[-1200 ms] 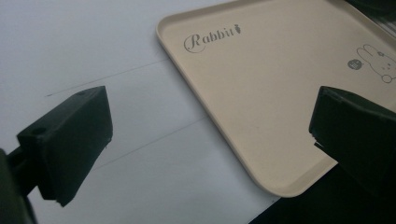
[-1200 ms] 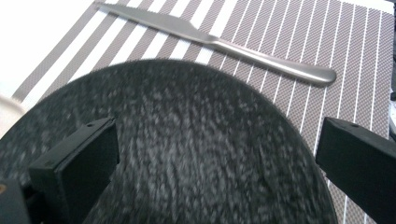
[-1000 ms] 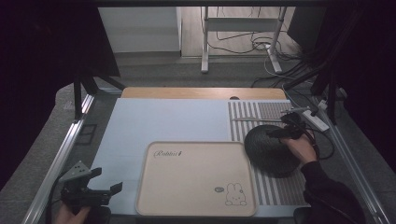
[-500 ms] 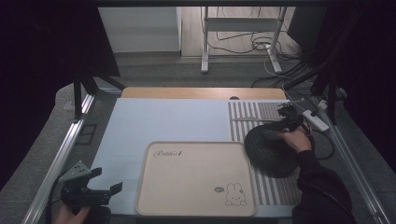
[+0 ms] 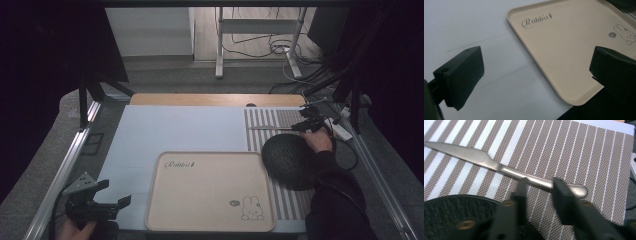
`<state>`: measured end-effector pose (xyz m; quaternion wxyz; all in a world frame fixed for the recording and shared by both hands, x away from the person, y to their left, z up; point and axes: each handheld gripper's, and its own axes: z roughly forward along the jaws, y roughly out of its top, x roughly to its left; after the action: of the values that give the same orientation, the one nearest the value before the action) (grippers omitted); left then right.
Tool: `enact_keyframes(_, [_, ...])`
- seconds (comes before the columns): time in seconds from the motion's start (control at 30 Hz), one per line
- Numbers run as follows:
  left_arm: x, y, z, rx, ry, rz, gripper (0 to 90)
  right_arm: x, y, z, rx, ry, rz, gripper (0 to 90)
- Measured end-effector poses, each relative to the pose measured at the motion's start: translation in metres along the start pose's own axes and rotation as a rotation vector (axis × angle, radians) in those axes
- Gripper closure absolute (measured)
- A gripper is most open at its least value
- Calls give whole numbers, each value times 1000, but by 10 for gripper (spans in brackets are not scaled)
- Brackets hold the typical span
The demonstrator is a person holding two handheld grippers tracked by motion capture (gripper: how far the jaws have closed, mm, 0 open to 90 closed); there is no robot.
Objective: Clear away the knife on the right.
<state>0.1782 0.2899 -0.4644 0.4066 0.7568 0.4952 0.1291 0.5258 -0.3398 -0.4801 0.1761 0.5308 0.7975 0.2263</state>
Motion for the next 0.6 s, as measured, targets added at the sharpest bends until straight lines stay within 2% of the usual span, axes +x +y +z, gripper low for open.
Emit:
enact_keyframes(0.1, [0, 0, 0, 0, 0, 1, 7, -4, 6, 2, 10, -9, -43, 897])
enact_keyframes(0.33, [0, 0, 0, 0, -2, -2, 7, -15, 11, 12, 28, -18, -34, 897])
enact_keyframes(0.43, [1, 0, 0, -1, -4, -5, 7, -20, 12, 18, 43, -37, -38, 897])
enact_keyframes(0.6, [1, 0, 0, 0, -5, -5, 8, -26, 14, 24, 35, -50, -29, 897])
